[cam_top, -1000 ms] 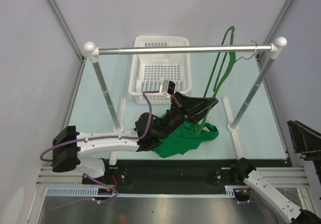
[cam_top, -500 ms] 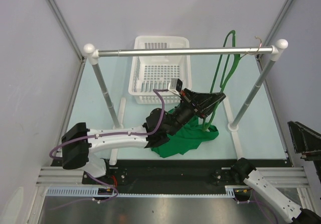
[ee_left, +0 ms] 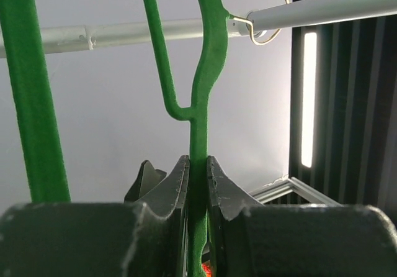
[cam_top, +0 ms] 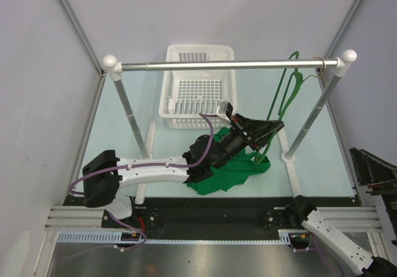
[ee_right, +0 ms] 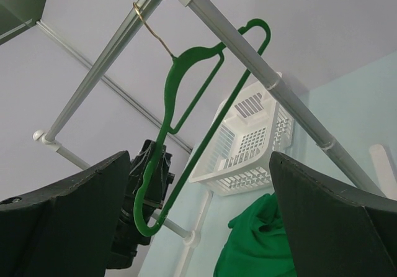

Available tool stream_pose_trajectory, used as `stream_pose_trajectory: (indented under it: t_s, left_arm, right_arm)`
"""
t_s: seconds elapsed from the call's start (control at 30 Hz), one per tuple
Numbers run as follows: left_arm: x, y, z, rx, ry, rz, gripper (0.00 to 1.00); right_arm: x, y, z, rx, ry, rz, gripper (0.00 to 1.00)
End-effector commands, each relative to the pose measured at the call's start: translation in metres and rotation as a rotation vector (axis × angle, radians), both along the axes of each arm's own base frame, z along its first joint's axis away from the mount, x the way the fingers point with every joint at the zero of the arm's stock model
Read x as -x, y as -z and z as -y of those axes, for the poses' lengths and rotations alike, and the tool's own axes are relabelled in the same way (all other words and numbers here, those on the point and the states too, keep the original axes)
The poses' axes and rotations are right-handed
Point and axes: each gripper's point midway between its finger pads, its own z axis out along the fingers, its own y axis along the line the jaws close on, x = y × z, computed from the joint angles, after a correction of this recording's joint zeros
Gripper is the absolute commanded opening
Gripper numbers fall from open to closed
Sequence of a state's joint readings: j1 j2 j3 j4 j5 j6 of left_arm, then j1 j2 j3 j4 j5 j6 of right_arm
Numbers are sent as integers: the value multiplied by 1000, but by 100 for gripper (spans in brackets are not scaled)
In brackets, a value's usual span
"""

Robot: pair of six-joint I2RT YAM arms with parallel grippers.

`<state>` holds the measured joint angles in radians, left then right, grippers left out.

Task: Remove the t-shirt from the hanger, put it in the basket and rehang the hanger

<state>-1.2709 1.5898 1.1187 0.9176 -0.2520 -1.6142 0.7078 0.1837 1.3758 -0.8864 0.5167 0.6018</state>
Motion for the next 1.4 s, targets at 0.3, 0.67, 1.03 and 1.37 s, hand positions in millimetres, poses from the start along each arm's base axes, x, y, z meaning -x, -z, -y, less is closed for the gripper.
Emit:
stream_pose_trajectory:
  t_s: [0.3, 0.67, 1.03, 1.37]
  left_arm:
    - [7, -2, -42, -158, -112, 199, 77]
    - [-14, 97, -94, -1024, -345, 485, 100]
    - [-7, 268, -155, -1788, -160, 648, 100]
    - [-19, 336, -107, -2006, 100, 959, 100]
  right_arm:
    - [-5, 9, 3, -4, 8, -8, 100]
    - [-13, 20, 1, 21, 20, -34, 100]
    - [-21, 27, 9, 37, 52, -54, 100]
    - [-24, 30, 5, 27, 26, -66, 100]
